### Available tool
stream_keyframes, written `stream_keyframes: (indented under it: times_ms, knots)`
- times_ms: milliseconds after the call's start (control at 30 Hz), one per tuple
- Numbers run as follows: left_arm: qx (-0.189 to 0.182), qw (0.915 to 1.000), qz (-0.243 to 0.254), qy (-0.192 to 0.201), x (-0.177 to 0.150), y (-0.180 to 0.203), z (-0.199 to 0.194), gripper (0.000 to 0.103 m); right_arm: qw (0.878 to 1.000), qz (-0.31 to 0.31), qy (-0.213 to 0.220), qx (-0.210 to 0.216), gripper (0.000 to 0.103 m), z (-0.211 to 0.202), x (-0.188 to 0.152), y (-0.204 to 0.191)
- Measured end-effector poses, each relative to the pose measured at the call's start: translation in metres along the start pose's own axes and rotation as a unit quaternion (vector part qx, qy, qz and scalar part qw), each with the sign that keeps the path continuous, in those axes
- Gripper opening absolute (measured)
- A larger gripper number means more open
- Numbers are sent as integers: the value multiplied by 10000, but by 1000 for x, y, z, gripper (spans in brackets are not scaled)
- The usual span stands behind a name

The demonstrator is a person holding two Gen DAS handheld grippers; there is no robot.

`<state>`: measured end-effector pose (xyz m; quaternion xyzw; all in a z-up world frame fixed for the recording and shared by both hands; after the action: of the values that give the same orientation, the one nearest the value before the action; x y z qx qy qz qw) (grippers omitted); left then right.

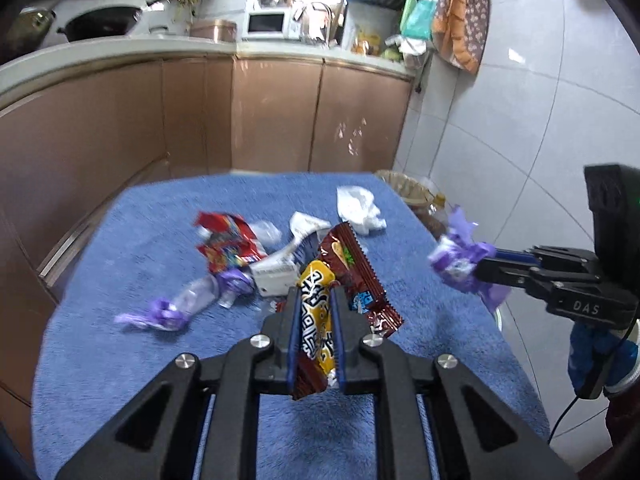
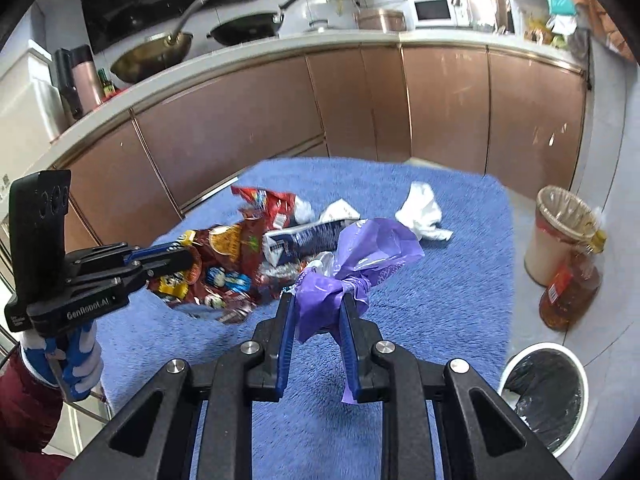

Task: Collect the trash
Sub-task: 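Grasp a purple candy wrapper with the right gripper while the left grasps a snack wrapper, then carry both wrappers over the bin and open both grippers to drop them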

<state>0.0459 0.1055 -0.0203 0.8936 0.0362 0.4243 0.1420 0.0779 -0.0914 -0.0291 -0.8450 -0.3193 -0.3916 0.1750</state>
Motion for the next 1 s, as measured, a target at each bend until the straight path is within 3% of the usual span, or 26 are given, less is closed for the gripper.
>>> stream_keyframes:
  times_ms: [267,433,733,1000]
  knots:
    - [182,9977,-76,645,30,0,-55,13,9981,16,525,-320,20,-55,1,0]
    - [47,9969,63,780,46,23,-60,13,9946,194,797,-634,20,-86,-3,18]
    - [-569,9966,463,365,59,101,4,13,9824,768,920,-1436,20,-124,-29,72]
    - [-1091,9887,980,-308,53,193,90,13,9674,1283,604,-2098,20,-129,-65,124]
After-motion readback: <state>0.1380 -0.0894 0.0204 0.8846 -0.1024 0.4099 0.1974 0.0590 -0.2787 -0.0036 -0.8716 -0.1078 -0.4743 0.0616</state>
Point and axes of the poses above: each gripper's, at about its wrist camera, not at the fingertips, and z roughly the way its jaws point, y to its right, x to its top, the point moved 1 cm from there along z, roughly the way its jaws point, and after that the axes turned 12 degrees about -z, right-handed, at the moved point
